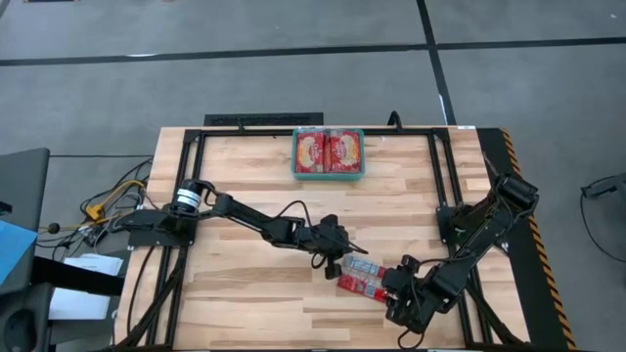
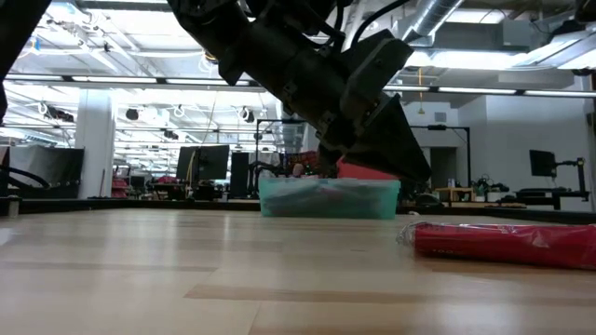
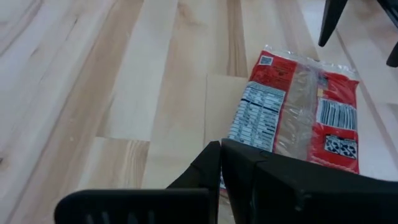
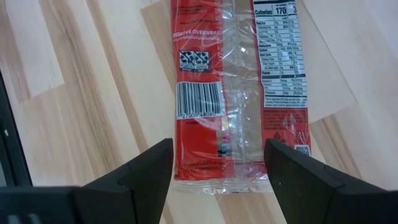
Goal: Sort popcorn bags into baskets
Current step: Put the red popcorn bag into the green bin
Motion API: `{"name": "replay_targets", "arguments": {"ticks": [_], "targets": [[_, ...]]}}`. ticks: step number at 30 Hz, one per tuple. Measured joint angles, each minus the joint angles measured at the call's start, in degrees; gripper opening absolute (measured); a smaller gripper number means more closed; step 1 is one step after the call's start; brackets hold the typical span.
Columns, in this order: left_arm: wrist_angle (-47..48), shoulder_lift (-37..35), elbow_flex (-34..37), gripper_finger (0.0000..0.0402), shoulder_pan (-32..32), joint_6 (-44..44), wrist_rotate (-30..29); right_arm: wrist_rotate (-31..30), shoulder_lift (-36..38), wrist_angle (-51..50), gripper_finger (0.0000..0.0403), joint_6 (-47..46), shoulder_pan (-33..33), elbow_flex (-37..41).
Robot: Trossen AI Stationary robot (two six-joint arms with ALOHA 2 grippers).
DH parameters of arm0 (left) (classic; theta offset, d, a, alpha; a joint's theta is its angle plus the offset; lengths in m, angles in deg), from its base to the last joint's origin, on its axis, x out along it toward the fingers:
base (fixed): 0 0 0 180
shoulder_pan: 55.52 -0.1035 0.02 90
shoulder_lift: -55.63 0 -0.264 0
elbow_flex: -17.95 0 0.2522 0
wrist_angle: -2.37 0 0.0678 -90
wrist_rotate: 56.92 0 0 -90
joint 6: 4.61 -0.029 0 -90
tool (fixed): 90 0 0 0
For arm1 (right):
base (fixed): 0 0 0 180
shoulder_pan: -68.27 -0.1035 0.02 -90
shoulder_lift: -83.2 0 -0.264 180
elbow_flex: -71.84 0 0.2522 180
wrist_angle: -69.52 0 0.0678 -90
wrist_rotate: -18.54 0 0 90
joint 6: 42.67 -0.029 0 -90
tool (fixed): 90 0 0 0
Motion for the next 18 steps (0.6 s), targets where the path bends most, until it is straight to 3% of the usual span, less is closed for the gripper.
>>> {"name": "replay_targets", "arguments": {"ticks": [18], "targets": [[0.3, 0.0, 0.0, 0.0, 0.7, -0.9, -0.4, -0.2, 0.0, -0.3, 0.0276, 0.5, 0.1, 0.0]]}}
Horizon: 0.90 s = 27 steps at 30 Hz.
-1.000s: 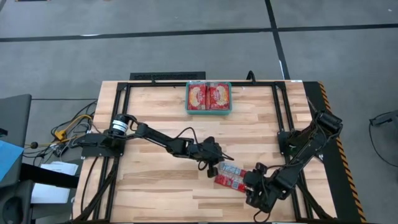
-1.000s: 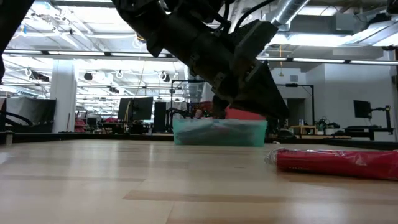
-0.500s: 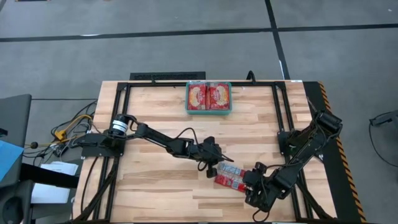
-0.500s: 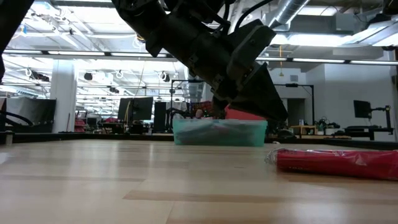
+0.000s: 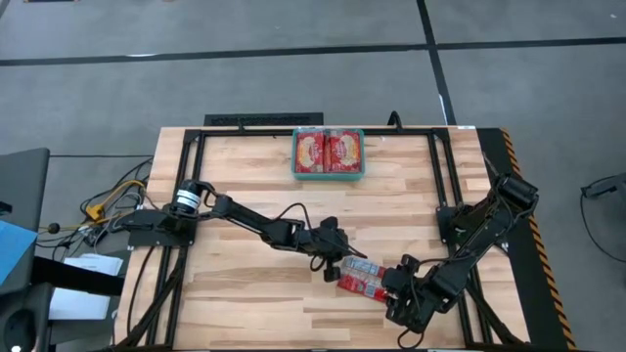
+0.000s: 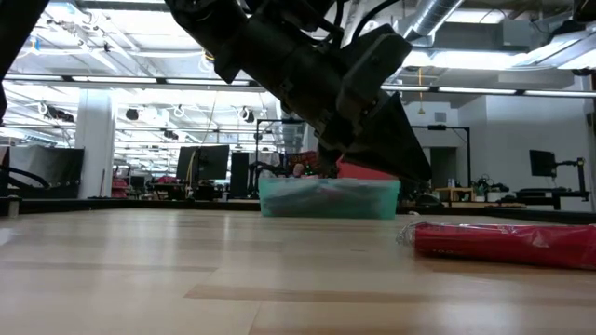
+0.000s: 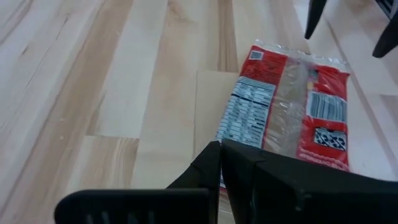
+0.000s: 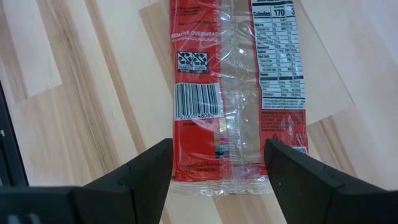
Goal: Sort popcorn bags into baskets
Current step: Put the red popcorn bag into the green bin
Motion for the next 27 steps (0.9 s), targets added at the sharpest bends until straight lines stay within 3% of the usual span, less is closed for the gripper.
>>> {"name": "replay_targets", "arguments": {"ticks": [18, 27], "targets": [[-3.8, 2.4, -0.5, 0.0, 0.9, -3.0, 11.6, 0.2, 0.0, 0.3, 0.0276, 0.0, 0.7, 0.0], [-1.2, 2.9, -0.3, 0.0, 2.8, -6.9, 7.8, 0.2, 0.0, 1.3, 0.0276, -0.5, 1.9, 0.0]]}}
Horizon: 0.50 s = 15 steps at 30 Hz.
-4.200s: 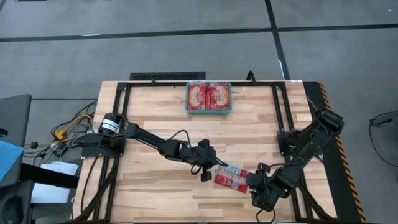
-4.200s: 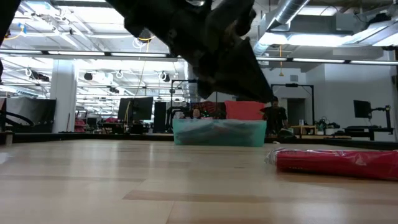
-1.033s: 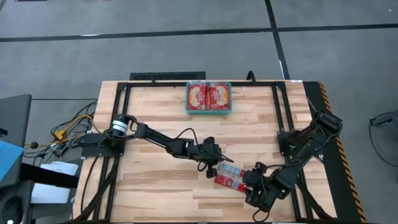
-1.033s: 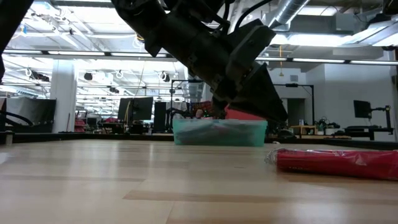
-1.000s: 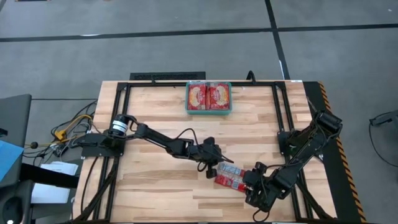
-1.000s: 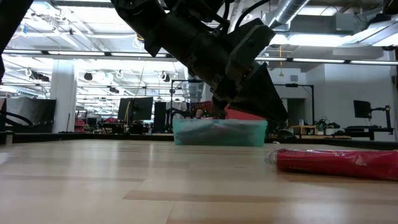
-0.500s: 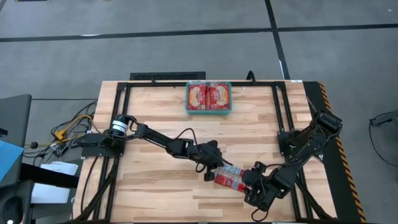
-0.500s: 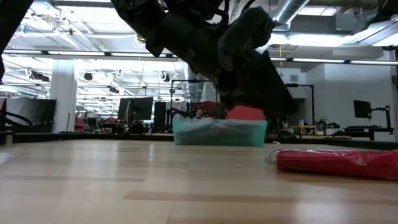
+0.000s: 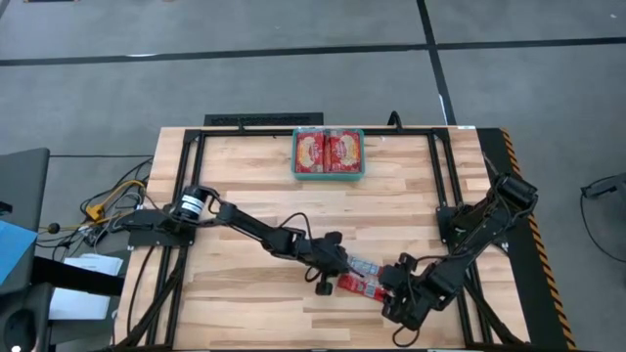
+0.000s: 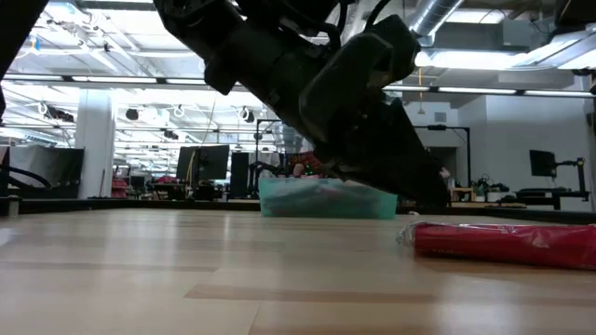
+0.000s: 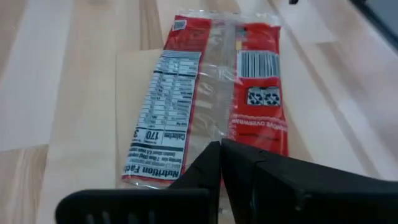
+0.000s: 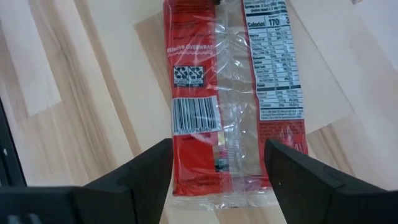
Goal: Sort popcorn bags into baskets
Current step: Put the red popcorn bag into the green bin
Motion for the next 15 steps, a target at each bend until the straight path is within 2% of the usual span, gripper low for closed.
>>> {"name": "replay_targets", "arguments": {"ticks": [7, 15], "targets": [[1.3, 2.7, -0.4, 0.0, 0.3, -1.1, -2.8, 0.2, 0.0, 0.8, 0.0276, 0.0, 1.0, 0.0], [16.2, -1.5, -0.4, 0.0, -2.8, 1.8, -18.4, 0.2, 0.0, -0.7, 0.0276, 0.3, 1.8, 0.0]]}}
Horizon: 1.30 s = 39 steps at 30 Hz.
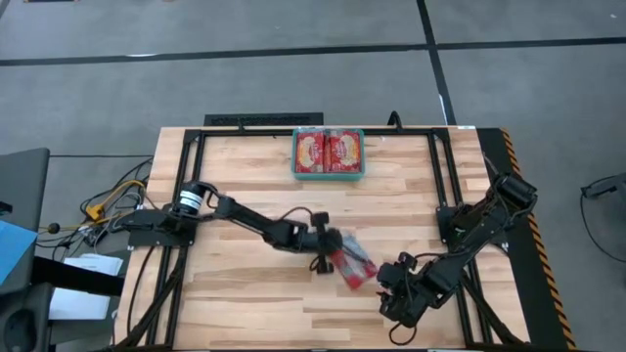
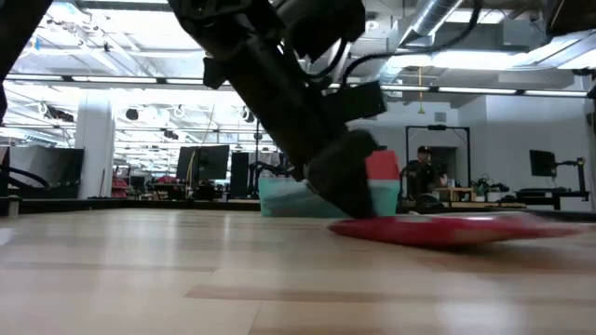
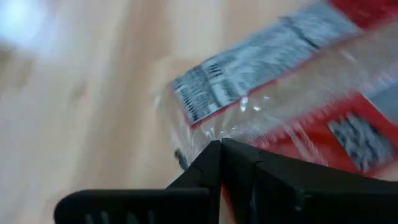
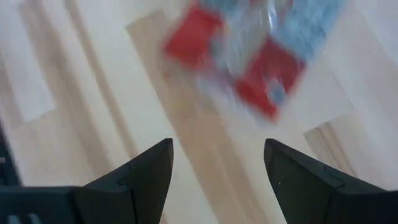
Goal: Sort popcorn bags into baskets
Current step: Put the red popcorn bag into the green bin
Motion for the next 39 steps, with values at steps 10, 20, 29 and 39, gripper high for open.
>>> {"name": "replay_targets", "arguments": {"ticks": [10, 20, 29, 39], "targets": [[13.4, -4.7, 0.1, 0.0, -3.5, 2.7, 3.6, -3.5, 0.0, 6.3, 0.0276, 27.3, 6.8, 0.0], [14.2, -4.4, 0.1, 0.0, -3.7, 2.6, 4.9, -0.6, -0.3, 12.5, 0.0276, 57.0, 13.5, 0.0], [14.8, -4.4, 0.1, 0.0, -4.2, 2.1, 5.1, 1.8, -3.6, 14.3, 0.0276, 63.2, 13.5, 0.0], [14.5, -4.3, 0.1, 0.0, -4.3, 2.2, 5.1, -0.2, -7.7, 14.5, 0.0276, 63.7, 14.0, -1.0]]}}
